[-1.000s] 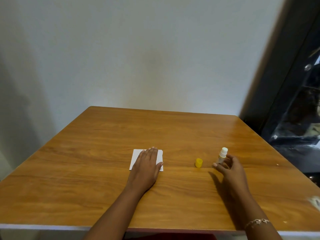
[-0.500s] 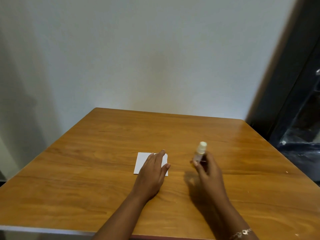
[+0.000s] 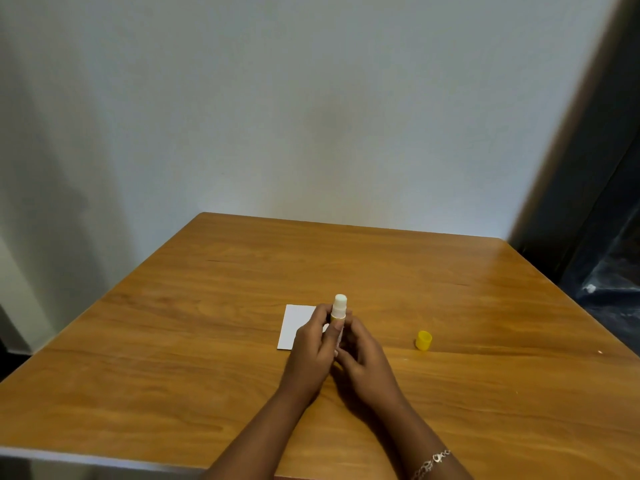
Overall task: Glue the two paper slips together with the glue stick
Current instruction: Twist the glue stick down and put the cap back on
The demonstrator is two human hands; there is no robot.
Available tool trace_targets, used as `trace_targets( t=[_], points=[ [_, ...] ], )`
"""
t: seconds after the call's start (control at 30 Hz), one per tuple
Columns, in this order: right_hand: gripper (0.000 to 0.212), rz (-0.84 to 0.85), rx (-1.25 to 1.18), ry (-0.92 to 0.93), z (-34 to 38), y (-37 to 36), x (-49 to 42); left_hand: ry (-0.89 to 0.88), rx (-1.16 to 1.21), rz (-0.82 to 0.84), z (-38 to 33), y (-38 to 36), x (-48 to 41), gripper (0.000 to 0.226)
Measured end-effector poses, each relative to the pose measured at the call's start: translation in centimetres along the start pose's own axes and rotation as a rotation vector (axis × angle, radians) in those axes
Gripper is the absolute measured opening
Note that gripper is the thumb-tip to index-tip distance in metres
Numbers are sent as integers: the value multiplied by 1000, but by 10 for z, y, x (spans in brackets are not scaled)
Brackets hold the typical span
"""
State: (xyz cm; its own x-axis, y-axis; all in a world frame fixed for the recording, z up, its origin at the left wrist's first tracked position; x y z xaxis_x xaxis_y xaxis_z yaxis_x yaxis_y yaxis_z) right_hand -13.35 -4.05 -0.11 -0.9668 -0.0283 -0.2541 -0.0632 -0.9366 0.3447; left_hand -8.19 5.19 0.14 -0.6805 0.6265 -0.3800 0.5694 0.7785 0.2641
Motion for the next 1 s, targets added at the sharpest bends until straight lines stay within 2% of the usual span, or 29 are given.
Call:
trace_targets(
  t=[0.27, 0.4, 0.6, 0.77, 0.9, 1.0],
  points=[
    [31, -27, 2, 0, -4, -1, -2, 56, 127, -58, 11, -5, -2, 14],
    [41, -132, 36, -46, -6, -1, -1, 47, 121, -77, 12, -12, -2, 10],
    [45, -27, -29, 3, -2, 1, 0, 75, 235, -95, 12, -5, -6, 6],
    [41, -43, -108, -8, -3, 2, 0, 73, 193, -55, 16, -6, -6, 6],
    [39, -107, -3, -72, -6, 1, -1, 55, 169, -43, 16, -8, -6, 9],
    [40, -59, 50, -35, -3, -1, -2, 38, 190, -62, 16, -6, -6, 6]
  ],
)
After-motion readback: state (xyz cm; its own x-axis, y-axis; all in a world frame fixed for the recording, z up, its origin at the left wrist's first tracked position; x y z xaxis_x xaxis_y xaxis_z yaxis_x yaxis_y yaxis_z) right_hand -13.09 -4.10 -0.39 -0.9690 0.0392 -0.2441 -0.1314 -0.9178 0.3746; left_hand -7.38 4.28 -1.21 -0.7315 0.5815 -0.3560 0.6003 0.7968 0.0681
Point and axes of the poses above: each hand's wrist, its own x-axis away from the middle knuckle, its own y-axis out of the back of the hand, z = x × y, the point moved 1 cm from there along -x, towards the middle knuckle, and after that the axes turned 14 degrees about z, right-handed, at the moved point
